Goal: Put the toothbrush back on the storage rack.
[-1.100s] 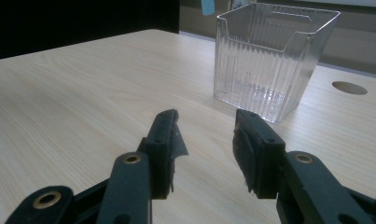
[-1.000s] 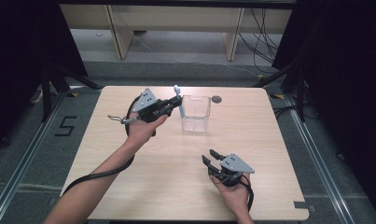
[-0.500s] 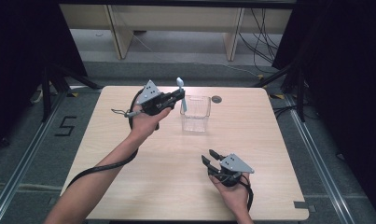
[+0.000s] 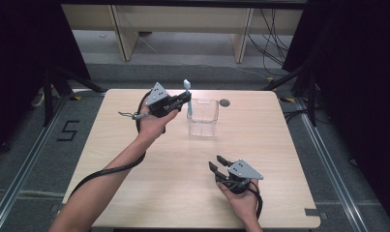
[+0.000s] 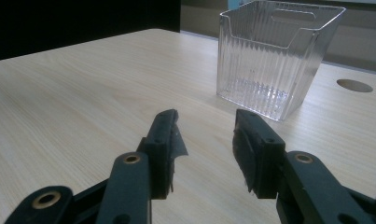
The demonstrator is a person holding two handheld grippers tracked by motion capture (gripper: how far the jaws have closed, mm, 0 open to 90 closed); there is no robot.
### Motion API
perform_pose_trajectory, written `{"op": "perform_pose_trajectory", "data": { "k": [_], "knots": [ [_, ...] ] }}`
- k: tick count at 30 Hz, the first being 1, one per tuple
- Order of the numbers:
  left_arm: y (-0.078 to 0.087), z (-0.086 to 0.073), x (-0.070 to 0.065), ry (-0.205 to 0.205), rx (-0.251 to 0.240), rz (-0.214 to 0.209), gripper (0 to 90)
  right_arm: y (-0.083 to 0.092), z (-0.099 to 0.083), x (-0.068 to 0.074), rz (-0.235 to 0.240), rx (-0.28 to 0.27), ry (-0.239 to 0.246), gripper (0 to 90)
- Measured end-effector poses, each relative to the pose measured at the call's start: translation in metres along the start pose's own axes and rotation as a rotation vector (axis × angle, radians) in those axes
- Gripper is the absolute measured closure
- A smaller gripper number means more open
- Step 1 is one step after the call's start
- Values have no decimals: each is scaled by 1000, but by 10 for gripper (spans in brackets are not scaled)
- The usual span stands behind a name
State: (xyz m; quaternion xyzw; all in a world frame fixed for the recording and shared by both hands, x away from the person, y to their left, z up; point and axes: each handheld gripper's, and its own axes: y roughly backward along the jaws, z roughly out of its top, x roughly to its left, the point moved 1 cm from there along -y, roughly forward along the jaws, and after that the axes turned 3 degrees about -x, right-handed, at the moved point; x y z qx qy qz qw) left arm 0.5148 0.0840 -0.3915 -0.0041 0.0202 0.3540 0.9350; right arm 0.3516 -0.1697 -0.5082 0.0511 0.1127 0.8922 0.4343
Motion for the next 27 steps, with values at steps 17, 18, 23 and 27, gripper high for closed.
{"op": "perform_pose_trajectory", "data": {
  "k": [17, 18, 23, 27],
  "knots": [
    [-5, -10, 2, 7, 35, 8, 840, -2, -1, -1, -2, -1, 31, 595],
    [-5, -11, 3, 8, 39, 9, 839, -2, -1, -1, 1, 3, 27, 595],
    [-7, -16, 4, 12, 59, 14, 839, -1, -2, 1, 7, 21, 0, 593],
    [-9, -20, 5, 16, 76, 18, 838, -3, -3, 1, 21, 7, 5, 593]
  ]
}}
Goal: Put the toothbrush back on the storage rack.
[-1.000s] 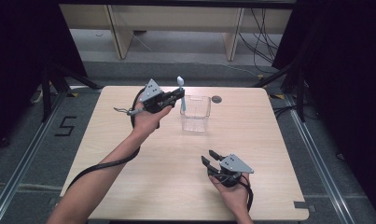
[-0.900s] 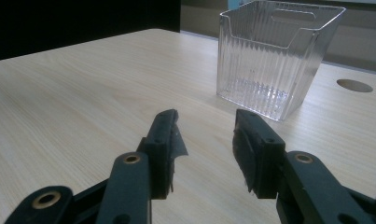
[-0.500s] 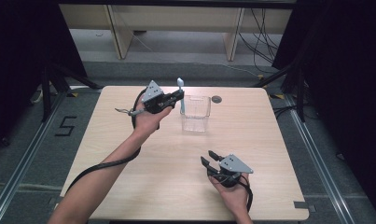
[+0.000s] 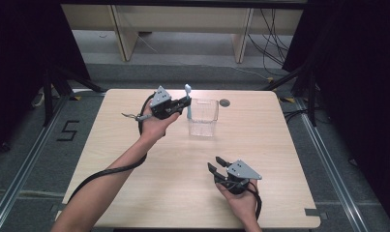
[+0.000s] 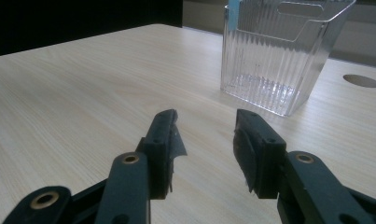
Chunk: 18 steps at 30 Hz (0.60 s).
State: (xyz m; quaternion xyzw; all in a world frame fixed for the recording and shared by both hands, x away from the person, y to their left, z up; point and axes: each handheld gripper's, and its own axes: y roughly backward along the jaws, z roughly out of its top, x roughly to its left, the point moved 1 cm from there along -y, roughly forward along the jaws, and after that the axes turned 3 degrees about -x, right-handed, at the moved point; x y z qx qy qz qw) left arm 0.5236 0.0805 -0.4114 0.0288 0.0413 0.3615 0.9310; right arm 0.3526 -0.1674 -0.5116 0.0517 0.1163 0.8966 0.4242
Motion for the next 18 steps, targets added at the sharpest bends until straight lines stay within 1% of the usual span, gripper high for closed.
{"op": "perform_pose_trajectory", "data": {
  "k": [2, 5, 6, 7, 15, 18],
  "knots": [
    [-1, -1, 1, 0, 5, 2, 838, 0, 0, 0, -1, -4, 2, 592],
    [-1, -2, 1, 4, 12, 6, 838, 0, 0, 1, 3, 4, -15, 590],
    [-1, -3, 2, 5, 16, 7, 838, -1, 0, 0, -4, -4, 7, 589],
    [-2, -3, 2, 6, 18, 8, 838, 0, -1, 1, 0, 15, -14, 589],
    [-4, -8, 3, 11, 50, 16, 838, -1, -1, 2, -8, 14, -6, 587],
    [-5, -10, 3, 16, 57, 19, 838, -1, -1, 1, 1, 11, -8, 587]
  ]
}}
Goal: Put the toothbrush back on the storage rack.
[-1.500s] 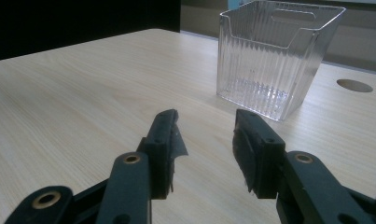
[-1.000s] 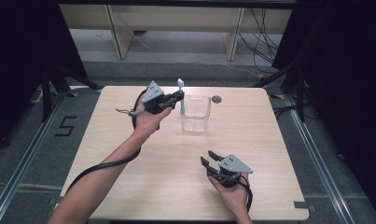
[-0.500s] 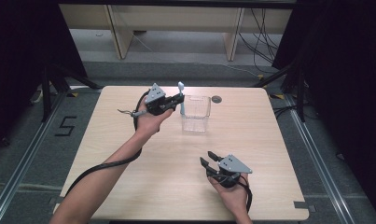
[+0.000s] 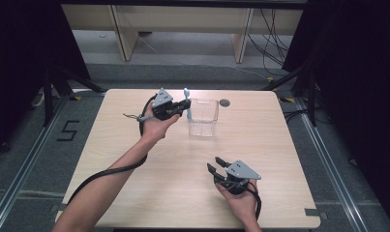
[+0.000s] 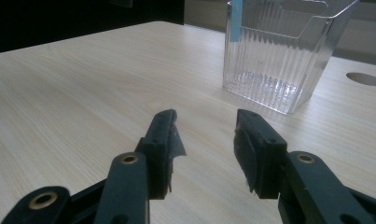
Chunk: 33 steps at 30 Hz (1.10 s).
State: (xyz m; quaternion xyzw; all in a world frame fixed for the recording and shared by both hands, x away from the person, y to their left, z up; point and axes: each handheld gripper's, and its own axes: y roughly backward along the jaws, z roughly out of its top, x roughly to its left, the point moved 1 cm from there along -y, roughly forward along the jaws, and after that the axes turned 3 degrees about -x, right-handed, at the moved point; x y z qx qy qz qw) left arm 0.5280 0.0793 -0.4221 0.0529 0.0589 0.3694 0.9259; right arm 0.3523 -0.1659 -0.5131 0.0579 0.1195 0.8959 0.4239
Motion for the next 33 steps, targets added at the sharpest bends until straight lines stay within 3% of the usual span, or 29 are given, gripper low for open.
{"op": "perform_pose_trajectory", "data": {
  "k": [6, 7, 18, 21, 23, 25, 29, 30, 32, 33],
  "knots": [
    [-2, -4, 1, 2, 20, 3, 838, 0, 0, -2, -8, -4, 24, 586],
    [-2, -5, 1, 3, 20, 4, 838, 0, 0, 0, -2, 12, -1, 586],
    [-5, -10, 0, 11, 45, 8, 838, 0, -1, 0, 4, 15, 4, 584],
    [-6, -12, 0, 10, 54, 12, 838, 0, -1, -2, -6, 8, 32, 583],
    [-6, -13, 0, 14, 57, 12, 838, 0, -2, 2, -7, 20, -19, 583],
    [-7, -13, 0, 16, 59, 12, 838, 0, -1, 0, -13, 8, 6, 583],
    [-8, -15, 0, 19, 66, 14, 838, 1, -2, 2, -1, 34, -20, 580],
    [-8, -15, 0, 18, 68, 15, 838, 1, -2, 2, -2, 32, -18, 580],
    [-8, -16, 0, 21, 69, 14, 838, -1, -2, -2, -1, 18, 30, 579],
    [-8, -16, 0, 22, 70, 14, 838, 0, -2, 1, 2, 27, -6, 580]
  ]
}}
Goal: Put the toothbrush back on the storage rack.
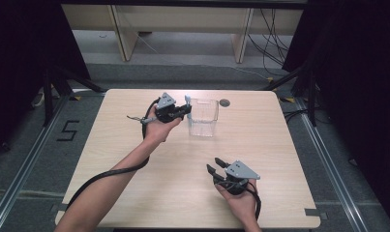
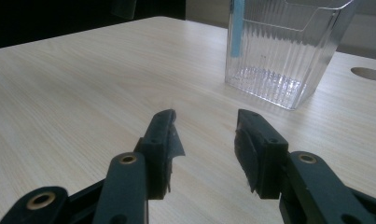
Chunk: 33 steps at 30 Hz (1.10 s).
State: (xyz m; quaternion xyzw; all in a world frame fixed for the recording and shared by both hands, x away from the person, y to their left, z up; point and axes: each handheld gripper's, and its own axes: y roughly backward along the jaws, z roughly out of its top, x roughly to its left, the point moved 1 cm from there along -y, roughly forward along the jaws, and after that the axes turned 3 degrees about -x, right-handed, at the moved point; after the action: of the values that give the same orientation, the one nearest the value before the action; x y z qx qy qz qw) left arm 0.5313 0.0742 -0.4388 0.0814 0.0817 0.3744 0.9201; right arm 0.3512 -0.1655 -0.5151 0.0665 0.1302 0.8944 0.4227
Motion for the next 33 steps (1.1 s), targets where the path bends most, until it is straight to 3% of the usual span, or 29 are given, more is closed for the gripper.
{"op": "perform_pose_trajectory", "data": {
  "k": [5, 7, 18, 22, 24, 27, 33],
  "knots": [
    [-1, -2, -1, 4, 5, 1, 838, 0, 0, 0, -7, -8, 5, 579],
    [-2, -3, -1, 4, 12, 0, 838, -1, 0, -3, -9, -18, 43, 579],
    [-5, -8, -1, 15, 30, 2, 837, -1, -1, 1, 1, 5, -2, 578],
    [-5, -8, -1, 17, 34, 3, 836, -1, -1, 1, 7, -4, -8, 577],
    [-5, -9, -1, 20, 38, 2, 834, -1, -1, -1, -4, -8, 15, 577],
    [-6, -9, -1, 21, 39, 1, 831, 0, -1, 1, 3, 10, -11, 578],
    [-5, -8, -1, 28, 36, -1, 813, 0, -1, 1, 0, 6, -5, 577]
  ]
}}
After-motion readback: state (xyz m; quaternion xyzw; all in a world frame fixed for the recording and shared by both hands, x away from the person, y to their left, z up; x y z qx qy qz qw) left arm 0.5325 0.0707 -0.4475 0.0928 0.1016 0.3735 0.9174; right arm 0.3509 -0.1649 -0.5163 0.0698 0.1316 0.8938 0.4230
